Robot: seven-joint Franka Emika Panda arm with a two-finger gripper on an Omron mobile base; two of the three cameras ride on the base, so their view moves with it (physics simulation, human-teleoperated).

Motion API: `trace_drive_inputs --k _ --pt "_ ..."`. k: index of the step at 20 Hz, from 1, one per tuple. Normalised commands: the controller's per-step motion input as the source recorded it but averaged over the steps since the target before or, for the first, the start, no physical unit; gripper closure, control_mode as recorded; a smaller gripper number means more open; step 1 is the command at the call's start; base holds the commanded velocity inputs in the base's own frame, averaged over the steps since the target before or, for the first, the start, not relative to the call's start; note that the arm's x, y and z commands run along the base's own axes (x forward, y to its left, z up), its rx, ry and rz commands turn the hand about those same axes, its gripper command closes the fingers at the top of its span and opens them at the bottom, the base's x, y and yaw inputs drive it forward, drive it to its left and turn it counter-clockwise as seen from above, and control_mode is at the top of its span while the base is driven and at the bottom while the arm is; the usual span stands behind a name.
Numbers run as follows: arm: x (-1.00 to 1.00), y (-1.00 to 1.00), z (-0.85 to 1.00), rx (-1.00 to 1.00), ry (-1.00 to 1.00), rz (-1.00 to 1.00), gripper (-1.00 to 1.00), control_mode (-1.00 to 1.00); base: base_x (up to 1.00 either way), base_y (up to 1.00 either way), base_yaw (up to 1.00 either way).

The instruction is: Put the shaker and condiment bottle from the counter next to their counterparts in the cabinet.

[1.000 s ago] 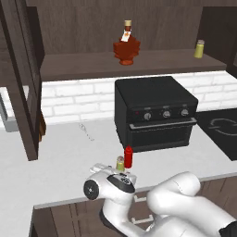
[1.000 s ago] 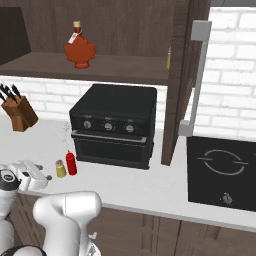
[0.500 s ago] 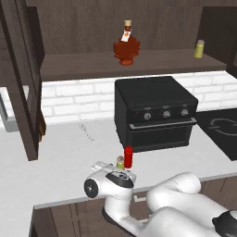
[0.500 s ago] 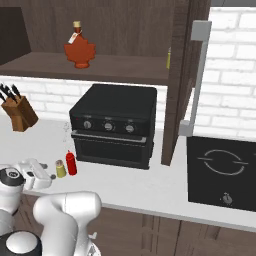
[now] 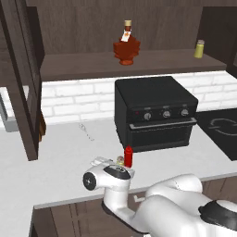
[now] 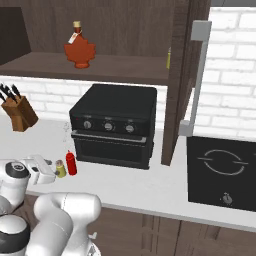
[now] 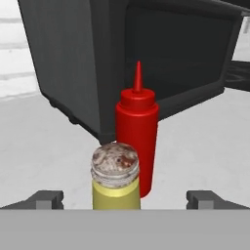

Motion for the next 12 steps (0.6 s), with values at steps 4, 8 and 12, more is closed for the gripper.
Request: trace_drive_inputs --k 4,8,12 --pt "0.12 0.00 -0.10 0.00 0.00 -0.02 -1.00 -1.00 0.00 0.00 0.00" --pt "0.19 0.00 -0.07 0.00 0.00 -0.01 -1.00 -1.00 0.00 0.00 0.00" --pt "0.19 0.00 -0.13 0.00 0.00 -0.01 -1.00 -1.00 0.00 0.00 0.00"
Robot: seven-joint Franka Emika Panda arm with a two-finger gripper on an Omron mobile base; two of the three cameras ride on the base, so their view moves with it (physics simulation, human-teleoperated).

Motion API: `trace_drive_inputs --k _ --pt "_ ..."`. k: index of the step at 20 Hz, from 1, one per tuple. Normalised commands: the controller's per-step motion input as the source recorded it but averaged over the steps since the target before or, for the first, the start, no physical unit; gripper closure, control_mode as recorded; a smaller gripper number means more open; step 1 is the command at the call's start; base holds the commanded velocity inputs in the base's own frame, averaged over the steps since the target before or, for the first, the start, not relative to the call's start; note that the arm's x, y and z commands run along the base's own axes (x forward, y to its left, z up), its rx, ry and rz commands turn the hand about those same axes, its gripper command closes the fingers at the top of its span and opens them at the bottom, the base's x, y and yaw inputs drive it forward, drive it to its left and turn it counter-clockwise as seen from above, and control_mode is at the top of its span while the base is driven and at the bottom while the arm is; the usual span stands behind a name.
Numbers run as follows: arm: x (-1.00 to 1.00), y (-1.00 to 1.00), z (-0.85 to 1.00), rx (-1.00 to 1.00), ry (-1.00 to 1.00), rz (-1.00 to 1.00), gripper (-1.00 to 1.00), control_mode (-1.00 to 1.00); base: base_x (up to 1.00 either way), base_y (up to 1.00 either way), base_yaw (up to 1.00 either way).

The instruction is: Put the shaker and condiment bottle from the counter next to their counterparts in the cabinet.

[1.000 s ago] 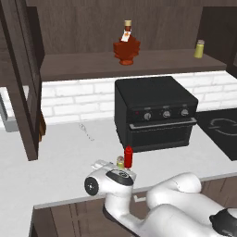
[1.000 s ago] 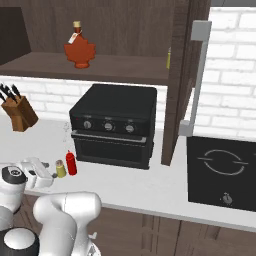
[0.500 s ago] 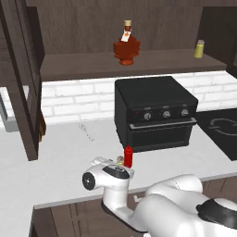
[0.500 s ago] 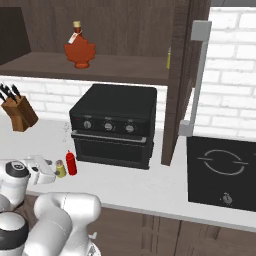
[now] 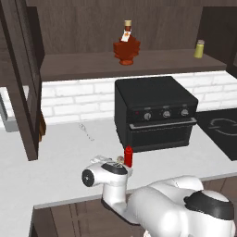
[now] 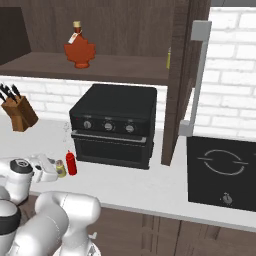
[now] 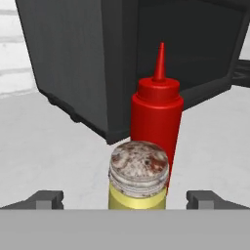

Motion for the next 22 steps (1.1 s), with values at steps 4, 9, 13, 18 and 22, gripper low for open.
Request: trace_drive_inputs --k 4,9,13,18,22 --pt "0.12 0.00 -0.25 0.00 0.00 0.00 -1.00 -1.00 0.00 0.00 0.00" --pt "0.11 0.00 -0.23 0.00 0.00 -0.01 1.00 -1.00 0.00 0.00 0.00" --pt "0.02 0.00 -0.07 0.00 0.00 -0.04 1.00 -1.00 0.00 0.00 0.00" --pt "-0.03 0.00 0.00 0.02 -0.02 -0.02 1.00 -1.00 0.00 0.00 0.00" --pt "-0.58 0.11 0.16 0.01 -0.16 0.02 1.00 -1.00 0.00 0.00 0.00"
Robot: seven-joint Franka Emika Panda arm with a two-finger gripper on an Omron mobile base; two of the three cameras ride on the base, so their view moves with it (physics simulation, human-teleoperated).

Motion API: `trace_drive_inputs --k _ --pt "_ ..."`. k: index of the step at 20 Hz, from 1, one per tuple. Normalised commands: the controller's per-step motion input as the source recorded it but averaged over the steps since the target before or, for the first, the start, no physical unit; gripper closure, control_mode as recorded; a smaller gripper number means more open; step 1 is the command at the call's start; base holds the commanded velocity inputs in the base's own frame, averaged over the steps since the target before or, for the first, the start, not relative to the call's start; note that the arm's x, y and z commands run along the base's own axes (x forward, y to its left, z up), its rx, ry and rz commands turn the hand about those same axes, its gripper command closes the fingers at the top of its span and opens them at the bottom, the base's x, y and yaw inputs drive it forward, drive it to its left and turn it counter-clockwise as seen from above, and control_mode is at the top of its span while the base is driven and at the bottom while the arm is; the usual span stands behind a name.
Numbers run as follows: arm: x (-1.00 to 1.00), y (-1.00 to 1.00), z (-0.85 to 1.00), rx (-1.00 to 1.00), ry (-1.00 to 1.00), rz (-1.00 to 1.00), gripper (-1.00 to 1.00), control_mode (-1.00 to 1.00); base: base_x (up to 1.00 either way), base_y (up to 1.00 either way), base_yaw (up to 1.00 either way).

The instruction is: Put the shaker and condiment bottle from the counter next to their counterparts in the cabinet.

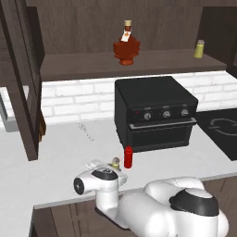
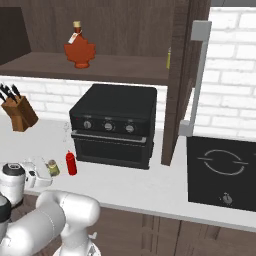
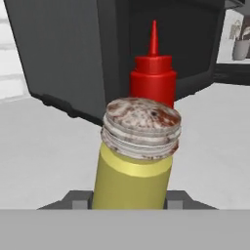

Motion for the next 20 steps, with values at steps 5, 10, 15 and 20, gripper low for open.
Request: trace_drive_inputs --k 5,10,15,20 --pt "-0.51 0.11 0.41 0.00 -0.10 0.15 1.00 -1.00 0.00 0.00 0.00" --pt "-0.21 0.00 0.73 0.00 0.00 0.18 1.00 -1.00 0.00 0.00 0.00" --pt "-0.26 0.00 0.99 0.00 0.00 0.14 1.00 -1.00 0.00 0.00 0.00" --pt "-0.47 -0.04 1.00 0.01 0.00 0.10 1.00 -1.00 0.00 0.00 0.00"
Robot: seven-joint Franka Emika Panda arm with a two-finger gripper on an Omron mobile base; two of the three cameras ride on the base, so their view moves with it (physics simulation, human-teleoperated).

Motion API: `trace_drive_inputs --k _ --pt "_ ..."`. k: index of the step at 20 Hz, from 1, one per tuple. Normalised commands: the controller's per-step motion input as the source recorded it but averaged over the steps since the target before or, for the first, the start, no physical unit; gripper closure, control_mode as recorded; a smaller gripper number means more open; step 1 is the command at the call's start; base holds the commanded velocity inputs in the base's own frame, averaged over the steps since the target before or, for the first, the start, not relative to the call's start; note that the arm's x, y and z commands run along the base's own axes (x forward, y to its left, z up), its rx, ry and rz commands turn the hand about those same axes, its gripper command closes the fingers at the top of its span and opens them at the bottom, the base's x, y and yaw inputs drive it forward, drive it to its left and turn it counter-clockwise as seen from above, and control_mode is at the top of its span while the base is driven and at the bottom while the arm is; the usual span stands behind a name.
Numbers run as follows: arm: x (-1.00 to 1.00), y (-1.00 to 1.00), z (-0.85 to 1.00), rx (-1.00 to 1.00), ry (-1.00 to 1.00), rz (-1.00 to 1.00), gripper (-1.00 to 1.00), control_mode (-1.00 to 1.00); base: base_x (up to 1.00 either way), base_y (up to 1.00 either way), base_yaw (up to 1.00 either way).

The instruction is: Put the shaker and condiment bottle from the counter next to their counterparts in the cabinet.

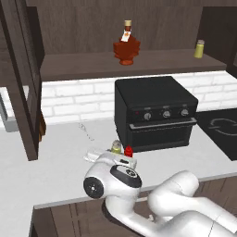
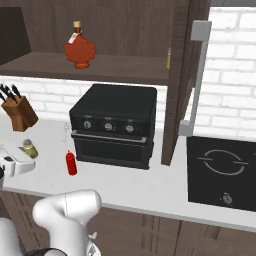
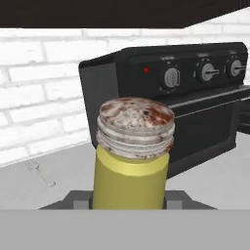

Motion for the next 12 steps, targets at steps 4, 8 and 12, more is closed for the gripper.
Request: trace_drive_inputs --k 4,8,12 --pt "-0.76 -0.23 1.00 0.06 0.00 0.05 1.00 -1.00 0.00 0.00 0.00" --pt "-0.77 -0.36 1.00 0.10 0.00 0.00 1.00 -1.00 0.00 0.00 0.00" --pt "-0.64 -0.41 1.00 0.10 0.00 0.00 1.00 -1.00 0.00 0.00 0.00"
